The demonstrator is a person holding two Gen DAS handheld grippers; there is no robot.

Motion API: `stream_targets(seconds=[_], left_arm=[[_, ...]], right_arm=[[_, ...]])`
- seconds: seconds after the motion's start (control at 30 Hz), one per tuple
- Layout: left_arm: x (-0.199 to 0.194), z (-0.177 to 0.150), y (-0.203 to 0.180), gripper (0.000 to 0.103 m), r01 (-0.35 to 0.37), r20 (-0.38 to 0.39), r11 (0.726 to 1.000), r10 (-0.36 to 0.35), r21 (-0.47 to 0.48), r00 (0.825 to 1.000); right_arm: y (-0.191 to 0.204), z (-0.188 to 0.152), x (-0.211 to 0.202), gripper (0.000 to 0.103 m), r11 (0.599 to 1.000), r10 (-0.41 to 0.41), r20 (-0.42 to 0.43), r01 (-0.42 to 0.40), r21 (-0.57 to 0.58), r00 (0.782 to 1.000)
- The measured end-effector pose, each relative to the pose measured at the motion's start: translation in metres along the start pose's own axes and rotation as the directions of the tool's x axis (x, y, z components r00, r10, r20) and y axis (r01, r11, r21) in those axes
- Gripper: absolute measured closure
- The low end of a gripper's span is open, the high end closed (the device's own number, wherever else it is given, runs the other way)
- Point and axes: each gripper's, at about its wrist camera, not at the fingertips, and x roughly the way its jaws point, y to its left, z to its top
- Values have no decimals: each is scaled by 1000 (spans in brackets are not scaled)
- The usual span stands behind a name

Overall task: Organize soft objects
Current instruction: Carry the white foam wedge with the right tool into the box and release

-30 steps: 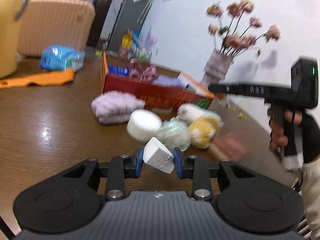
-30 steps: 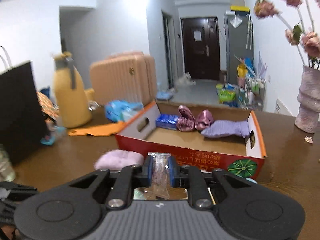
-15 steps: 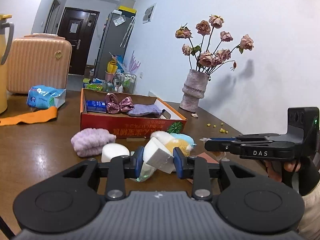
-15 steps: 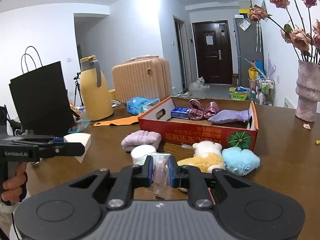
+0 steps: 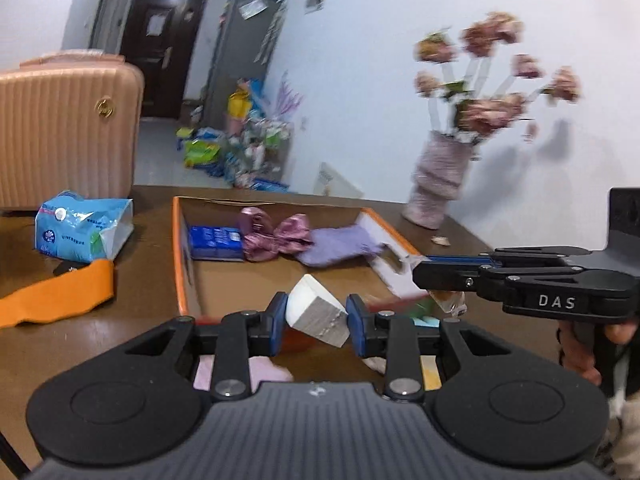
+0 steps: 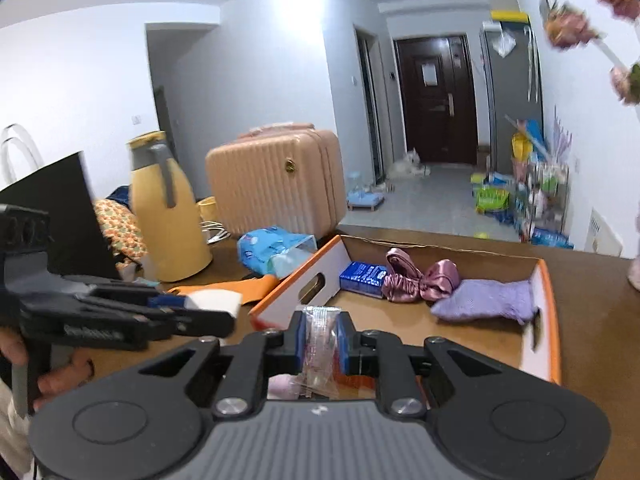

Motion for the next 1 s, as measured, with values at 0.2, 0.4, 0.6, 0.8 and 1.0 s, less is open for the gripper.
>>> stream_targets(seconds=[0.2,0.4,0.6,0.8,1.0], left_arm=[[94,33,34,69,-122,-114,993,122,11,986],[156,45,63,57,-204,-181,976,215,76,960],[166,45,58,44,-226,-129,959,249,168,960],[146,48,51,41,-215,-107,961,235,174,966],[106,55,41,39,-224,-100,960,242,169,965]], right_arm=[[-39,41,108,87,988,23,-99,-8,153,995],[-72,59,217,84,976,-40,-252,91,196,967],[-83,48,268,70,973,-6,-317,80,219,948],[-76,52,253,64,977,-43,-288,100,188,957],[-70,69,195,57,979,-102,-253,142,146,962]])
